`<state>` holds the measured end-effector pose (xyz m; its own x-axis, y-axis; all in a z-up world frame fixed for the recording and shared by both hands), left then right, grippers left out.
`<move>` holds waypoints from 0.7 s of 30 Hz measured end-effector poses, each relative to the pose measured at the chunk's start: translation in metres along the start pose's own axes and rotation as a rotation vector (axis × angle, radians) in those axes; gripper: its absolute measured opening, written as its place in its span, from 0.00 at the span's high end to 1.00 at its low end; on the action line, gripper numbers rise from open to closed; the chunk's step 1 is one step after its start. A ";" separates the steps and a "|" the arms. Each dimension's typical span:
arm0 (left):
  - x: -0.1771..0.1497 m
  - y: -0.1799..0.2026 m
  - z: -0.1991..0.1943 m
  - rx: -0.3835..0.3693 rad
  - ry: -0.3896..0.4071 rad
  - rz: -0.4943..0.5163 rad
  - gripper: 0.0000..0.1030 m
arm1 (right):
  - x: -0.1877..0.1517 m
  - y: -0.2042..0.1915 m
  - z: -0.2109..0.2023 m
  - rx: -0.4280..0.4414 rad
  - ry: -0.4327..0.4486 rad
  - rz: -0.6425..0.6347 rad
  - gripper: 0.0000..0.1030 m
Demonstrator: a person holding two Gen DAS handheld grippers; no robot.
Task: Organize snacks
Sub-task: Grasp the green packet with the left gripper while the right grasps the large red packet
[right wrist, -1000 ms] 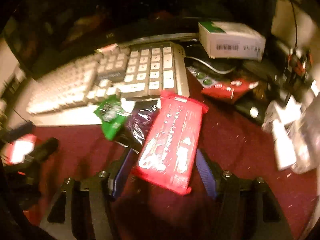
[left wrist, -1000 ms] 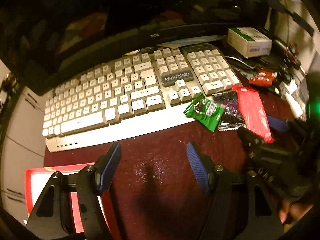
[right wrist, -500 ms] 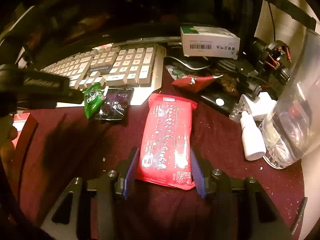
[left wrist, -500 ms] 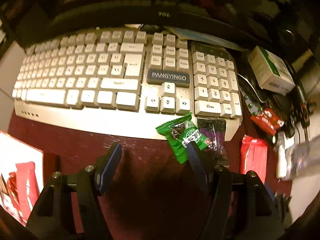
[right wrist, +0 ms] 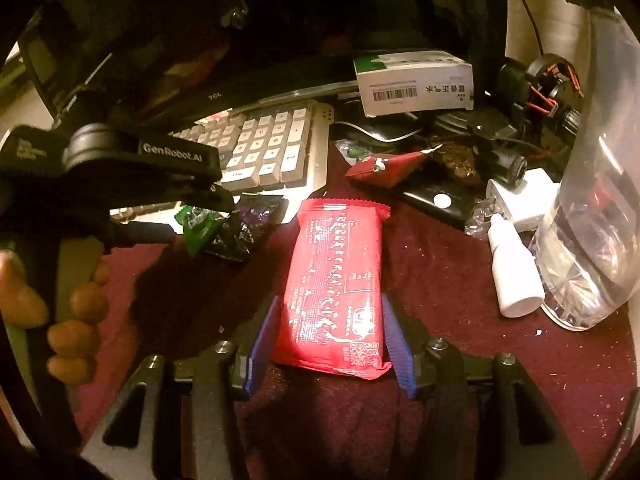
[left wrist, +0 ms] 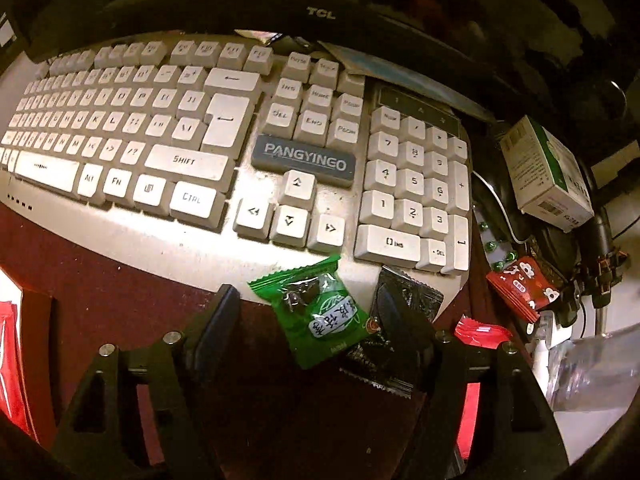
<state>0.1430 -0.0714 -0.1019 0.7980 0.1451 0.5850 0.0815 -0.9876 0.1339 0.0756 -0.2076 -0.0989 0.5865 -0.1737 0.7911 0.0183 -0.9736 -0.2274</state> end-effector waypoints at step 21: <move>-0.046 -0.038 -0.043 -0.153 -0.011 0.192 0.69 | -0.002 -0.004 -0.006 0.014 -0.008 0.053 0.53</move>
<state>0.0771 -0.0379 -0.0993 0.7966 -0.0460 0.6027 -0.1630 -0.9765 0.1409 0.0696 -0.2040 -0.0964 0.5937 -0.2233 0.7731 -0.0011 -0.9610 -0.2767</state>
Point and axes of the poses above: each gripper's, at about its wrist camera, not at the fingertips, and z roughly the way its jaws point, y to its right, x to its top, the point moved 10 cm from there along z, roughly the way its jaws point, and after that the axes turned 14 degrees about y, right-handed, at the moved point
